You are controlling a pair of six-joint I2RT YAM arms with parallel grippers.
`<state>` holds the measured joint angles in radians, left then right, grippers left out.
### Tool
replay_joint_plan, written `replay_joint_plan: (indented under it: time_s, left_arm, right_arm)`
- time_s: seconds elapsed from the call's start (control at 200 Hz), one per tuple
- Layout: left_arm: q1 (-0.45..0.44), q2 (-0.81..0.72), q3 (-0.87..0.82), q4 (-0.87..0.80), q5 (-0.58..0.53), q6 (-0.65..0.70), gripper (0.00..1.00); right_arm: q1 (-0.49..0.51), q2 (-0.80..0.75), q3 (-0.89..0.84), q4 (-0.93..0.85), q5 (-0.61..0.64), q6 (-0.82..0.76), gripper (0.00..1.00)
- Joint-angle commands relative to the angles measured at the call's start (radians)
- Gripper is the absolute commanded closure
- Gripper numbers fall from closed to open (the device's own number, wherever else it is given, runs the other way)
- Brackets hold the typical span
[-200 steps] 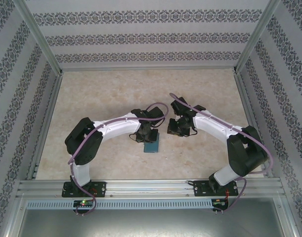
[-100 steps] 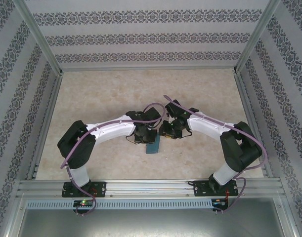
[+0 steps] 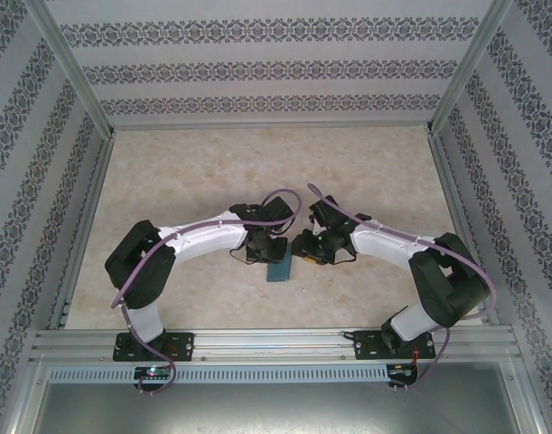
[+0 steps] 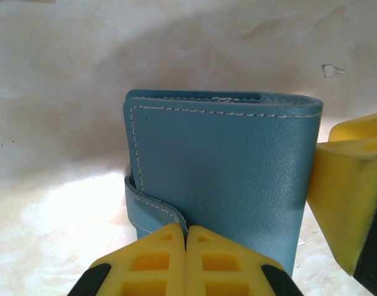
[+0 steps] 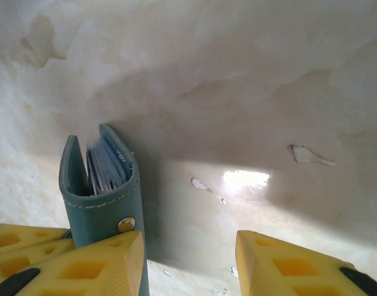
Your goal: Take the credit cards out of the card holder
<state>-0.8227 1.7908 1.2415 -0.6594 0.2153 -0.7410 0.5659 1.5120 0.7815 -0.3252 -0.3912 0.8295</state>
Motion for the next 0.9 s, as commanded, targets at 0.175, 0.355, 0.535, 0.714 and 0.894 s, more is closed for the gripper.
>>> replay_joint_plan:
  time_s: [0.175, 0.355, 0.535, 0.714, 0.894]
  left_arm:
    - [0.011, 0.007, 0.0, 0.043, 0.03, 0.007, 0.97]
    - [0.011, 0.005, -0.004, 0.043, 0.031, 0.01, 0.97]
    - [0.011, 0.007, -0.011, 0.049, 0.03, 0.006, 0.97]
    - [0.011, 0.003, -0.015, 0.055, 0.031, 0.008, 0.97]
    - [0.011, -0.008, -0.018, 0.066, 0.039, 0.008, 0.98]
  right_arm:
    - [0.011, -0.114, -0.112, 0.164, -0.033, 0.051, 0.56]
    - [0.009, -0.151, -0.151, 0.225, -0.045, 0.055, 0.56]
    - [0.008, -0.192, -0.169, 0.249, -0.051, 0.066, 0.55]
    - [0.007, -0.179, -0.188, 0.302, -0.09, 0.075, 0.52]
    - [0.007, -0.116, -0.205, 0.384, -0.152, 0.105, 0.52]
